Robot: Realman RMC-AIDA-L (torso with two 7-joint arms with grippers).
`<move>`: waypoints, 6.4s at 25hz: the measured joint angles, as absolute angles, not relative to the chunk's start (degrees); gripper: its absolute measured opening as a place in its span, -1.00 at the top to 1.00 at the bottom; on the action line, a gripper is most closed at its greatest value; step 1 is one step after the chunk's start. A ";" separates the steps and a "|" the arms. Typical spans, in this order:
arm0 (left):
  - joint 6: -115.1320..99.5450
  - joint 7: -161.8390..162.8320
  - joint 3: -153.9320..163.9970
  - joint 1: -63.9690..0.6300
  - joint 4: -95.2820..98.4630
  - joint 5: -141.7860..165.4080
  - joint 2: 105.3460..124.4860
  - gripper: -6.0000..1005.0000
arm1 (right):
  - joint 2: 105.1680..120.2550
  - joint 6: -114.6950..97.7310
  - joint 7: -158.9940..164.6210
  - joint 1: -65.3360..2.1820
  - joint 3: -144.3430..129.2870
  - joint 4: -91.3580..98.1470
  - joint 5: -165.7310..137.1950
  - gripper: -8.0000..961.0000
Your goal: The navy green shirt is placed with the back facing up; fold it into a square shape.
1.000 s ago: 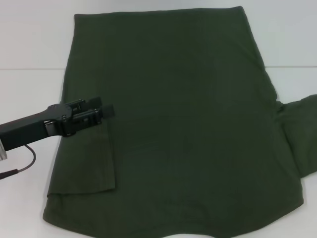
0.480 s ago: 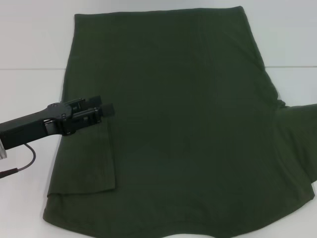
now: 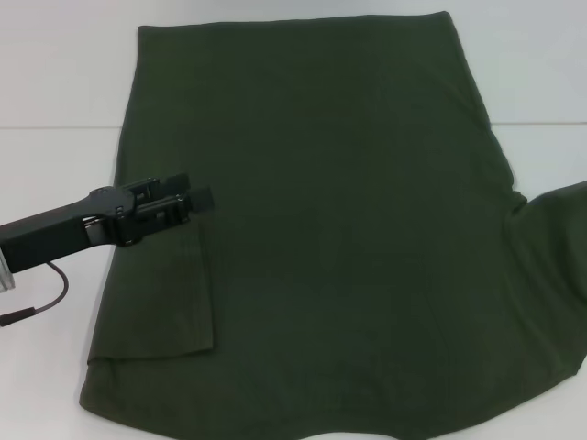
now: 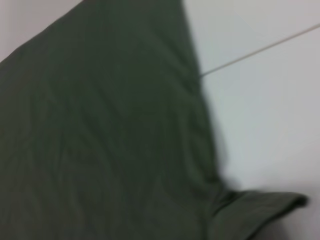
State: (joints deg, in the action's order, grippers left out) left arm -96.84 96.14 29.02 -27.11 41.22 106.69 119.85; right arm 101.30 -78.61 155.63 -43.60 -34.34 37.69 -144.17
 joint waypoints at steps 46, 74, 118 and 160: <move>-98.13 111.95 28.39 -26.07 41.31 106.58 116.70 -0.44 | 105.26 -87.87 146.43 -44.50 -36.44 35.25 -128.66 -0.31; -101.48 141.67 30.29 -20.53 44.91 122.61 113.51 -0.44 | 104.96 -89.69 141.66 -39.94 -33.00 37.29 -126.47 -0.65; -93.20 144.65 29.21 -17.53 45.10 133.69 115.73 -0.42 | 105.05 -91.06 145.19 -42.07 -35.87 37.18 -126.27 -0.65; -93.83 144.96 30.42 -21.09 49.88 133.98 119.64 0.59 | 104.41 -92.51 145.10 -41.22 -34.98 37.68 -124.39 -0.65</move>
